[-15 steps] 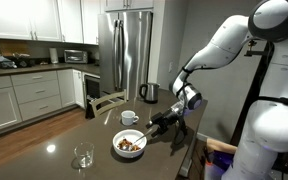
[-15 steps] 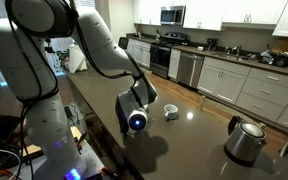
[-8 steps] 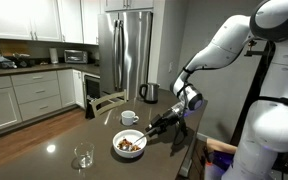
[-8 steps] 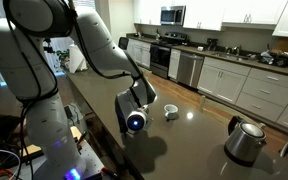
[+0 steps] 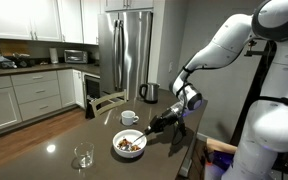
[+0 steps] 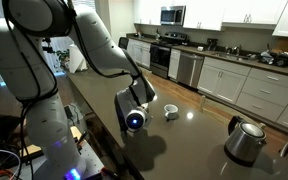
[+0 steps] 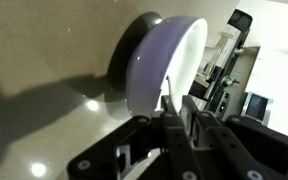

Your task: Use the spoon to stir the contents in the white bowl

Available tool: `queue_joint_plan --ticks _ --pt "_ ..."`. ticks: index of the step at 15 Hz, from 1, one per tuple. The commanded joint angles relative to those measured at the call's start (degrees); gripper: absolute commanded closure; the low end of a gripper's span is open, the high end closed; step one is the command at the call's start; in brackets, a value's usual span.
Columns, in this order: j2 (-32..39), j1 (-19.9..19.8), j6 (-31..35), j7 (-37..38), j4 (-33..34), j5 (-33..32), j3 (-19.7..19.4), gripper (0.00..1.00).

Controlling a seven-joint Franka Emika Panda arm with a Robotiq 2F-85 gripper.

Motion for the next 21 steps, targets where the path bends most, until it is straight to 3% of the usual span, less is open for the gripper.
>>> queue_joint_plan --ticks 1,7,15,17,21 --pt "-1.6 -0.3 0.9 -1.9 -0.8 2.3 1.0 0.98" --pt "-3.9 0.5 7.4 1.2 -0.8 0.8 2.8 0.95" --pt "-10.6 3.4 22.2 7.4 -0.7 -0.2 9.7 0.95" --pt "-11.7 4.5 26.1 10.5 -0.8 -1.0 11.8 0.95" --pt "-13.1 6.7 33.1 23.2 -0.9 -8.8 15.7 0.95"
